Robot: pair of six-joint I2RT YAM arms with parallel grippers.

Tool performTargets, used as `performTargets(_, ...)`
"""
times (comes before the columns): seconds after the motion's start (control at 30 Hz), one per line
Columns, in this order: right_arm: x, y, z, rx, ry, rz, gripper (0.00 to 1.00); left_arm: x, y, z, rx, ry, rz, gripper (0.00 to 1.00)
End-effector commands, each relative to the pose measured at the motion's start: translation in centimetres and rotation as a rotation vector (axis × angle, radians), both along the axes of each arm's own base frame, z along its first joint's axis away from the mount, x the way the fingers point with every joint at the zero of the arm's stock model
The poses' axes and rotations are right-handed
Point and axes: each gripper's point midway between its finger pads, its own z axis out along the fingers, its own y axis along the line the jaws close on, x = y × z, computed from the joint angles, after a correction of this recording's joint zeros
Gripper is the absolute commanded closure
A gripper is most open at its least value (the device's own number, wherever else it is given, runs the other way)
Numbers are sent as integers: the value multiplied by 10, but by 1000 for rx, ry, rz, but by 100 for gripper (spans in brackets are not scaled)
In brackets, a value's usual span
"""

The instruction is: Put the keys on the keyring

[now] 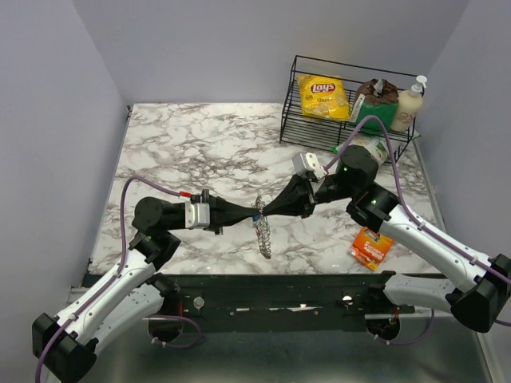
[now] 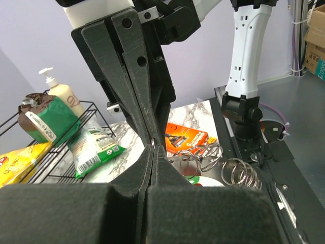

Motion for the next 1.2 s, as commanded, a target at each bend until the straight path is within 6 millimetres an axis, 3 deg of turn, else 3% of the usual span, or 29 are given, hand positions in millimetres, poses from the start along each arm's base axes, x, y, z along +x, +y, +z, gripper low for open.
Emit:
performTargets(0.0,-3,1,9,19,-11,6,99,-8,2,14,-18,-58,-24,100)
performTargets(0.13,5,2,8,9,-14,-46,99,-9,-1,3,62,3,-55,98)
performTargets(0.2,9,2,5,-15,-9,-70,99,-8,-1,9,84,-35,-51,91)
performTargets(0.23,12,3,7,-16,-19,-77,99,-8,0,0,126,9,-47,80)
performTargets(0.27,15,3,6,-27,-17,-97,99,-7,1,7,129,-6,-34,75)
performTargets(0.33,17,3,7,-49,-16,-105,99,-2,3,-1,179,18,3,65)
performTargets(0.37,20,3,0,-79,4,-120,99,-1,5,7,182,11,19,63)
performTargets(0.43,23,3,2,-94,-7,-125,99,5,7,-5,256,79,53,60)
performTargets(0.47,25,4,-7,-130,17,-134,99,6,8,7,265,73,64,59)
performTargets(0.53,30,3,-10,-155,14,-148,99,10,9,-8,353,162,67,58)
performTargets(0.57,31,3,-11,-177,24,-155,99,13,10,0,360,158,89,58)
performTargets(0.63,35,4,-18,-210,25,-163,99,17,10,-9,416,222,96,58)
performTargets(0.77,41,2,-28,-273,40,-187,99,21,10,-9,446,245,118,55)
performTargets(1.17,46,3,-32,-289,34,-195,99,37,3,-34,535,314,155,59)
